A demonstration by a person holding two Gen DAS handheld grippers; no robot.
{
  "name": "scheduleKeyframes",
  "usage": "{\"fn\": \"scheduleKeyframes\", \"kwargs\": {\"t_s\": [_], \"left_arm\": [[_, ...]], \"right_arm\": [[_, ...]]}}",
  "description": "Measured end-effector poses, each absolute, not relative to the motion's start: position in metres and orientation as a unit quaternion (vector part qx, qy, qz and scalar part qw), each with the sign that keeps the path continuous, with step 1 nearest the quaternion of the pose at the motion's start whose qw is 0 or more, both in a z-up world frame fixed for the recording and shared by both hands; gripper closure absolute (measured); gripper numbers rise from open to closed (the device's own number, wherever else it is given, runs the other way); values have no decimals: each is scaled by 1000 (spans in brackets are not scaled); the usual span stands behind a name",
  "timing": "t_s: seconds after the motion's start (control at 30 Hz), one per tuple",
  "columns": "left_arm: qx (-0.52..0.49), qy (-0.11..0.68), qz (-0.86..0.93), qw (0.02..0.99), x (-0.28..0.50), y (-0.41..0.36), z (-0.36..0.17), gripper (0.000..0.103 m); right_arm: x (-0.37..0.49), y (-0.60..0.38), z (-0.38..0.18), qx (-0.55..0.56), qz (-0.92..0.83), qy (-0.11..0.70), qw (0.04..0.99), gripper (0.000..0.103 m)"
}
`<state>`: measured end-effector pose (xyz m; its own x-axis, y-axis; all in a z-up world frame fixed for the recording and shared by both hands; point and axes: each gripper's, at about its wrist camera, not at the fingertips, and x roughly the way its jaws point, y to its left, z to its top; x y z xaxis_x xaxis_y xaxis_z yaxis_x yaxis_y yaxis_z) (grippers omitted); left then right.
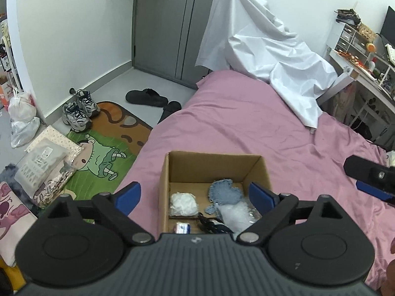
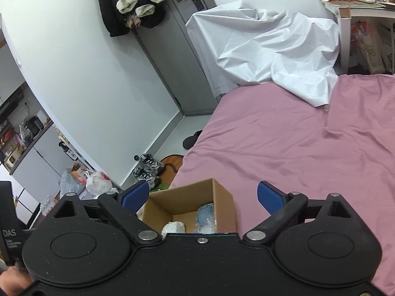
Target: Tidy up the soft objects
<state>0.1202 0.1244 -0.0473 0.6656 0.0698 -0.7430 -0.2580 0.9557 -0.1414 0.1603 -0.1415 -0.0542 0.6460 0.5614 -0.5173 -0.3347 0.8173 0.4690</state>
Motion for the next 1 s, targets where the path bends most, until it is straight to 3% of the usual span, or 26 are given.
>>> {"fn": "scheduleKeyframes", "kwargs": {"t_s": [0.2, 1.0], "left_arm": [[-105, 398, 80, 908, 113, 111, -27, 8], [-58, 377, 67, 922, 73, 48, 47, 4]], "right_arm": [[155, -162, -44, 167, 251, 331, 894, 0], [127, -257, 3, 163, 269, 313, 896, 0]]}}
